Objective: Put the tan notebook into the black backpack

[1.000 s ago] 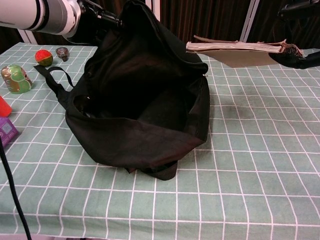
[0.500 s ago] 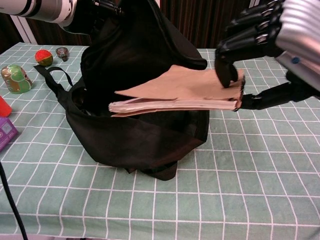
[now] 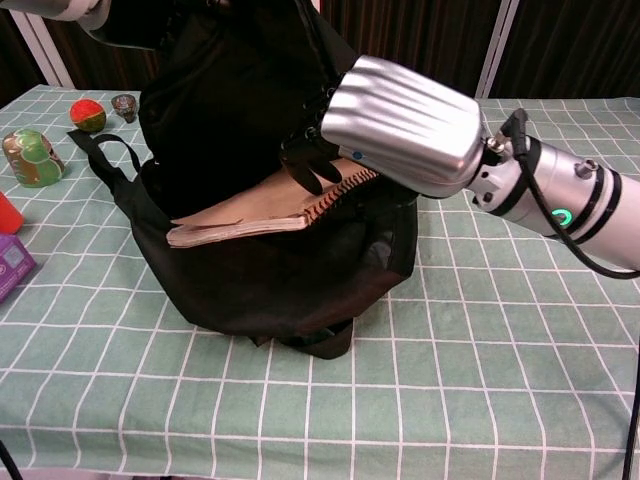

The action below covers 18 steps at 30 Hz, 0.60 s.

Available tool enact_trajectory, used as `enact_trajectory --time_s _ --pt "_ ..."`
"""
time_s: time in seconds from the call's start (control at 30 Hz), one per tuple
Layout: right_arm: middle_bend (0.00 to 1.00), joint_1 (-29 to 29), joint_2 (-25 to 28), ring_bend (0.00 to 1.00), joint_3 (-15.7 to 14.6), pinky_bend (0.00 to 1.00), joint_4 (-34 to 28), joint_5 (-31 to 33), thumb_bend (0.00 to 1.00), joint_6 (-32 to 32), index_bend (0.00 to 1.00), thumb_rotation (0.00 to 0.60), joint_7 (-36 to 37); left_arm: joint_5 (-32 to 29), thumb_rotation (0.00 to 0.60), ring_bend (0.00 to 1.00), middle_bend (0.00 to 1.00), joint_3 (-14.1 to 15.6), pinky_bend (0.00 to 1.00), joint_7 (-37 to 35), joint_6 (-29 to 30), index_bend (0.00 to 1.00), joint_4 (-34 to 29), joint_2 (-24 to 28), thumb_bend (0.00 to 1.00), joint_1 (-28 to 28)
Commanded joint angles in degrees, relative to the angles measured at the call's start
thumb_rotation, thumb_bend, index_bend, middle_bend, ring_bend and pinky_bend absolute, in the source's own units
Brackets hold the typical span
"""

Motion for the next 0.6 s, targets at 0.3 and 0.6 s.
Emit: enact_trajectory --time_s 0.3,0.6 --pt "0.74 4.7 -5.8 0.56 3.2 0.65 7.8 7.2 0.53 -11.8 1.00 0.600 -3.9 3.2 0.600 0.65 0.73 0.5 0.73 -3.3 -1.4 0.67 -4.3 3.9 0.48 2.3" --pt "0.74 5.9 -8.2 0.56 3.3 0.65 6.8 8.5 0.52 -9.8 1.00 0.600 -5.7 4.2 0.600 0.64 0.73 0.8 0.73 -7.3 -4.3 0.66 -4.7 4.8 0.48 2.9"
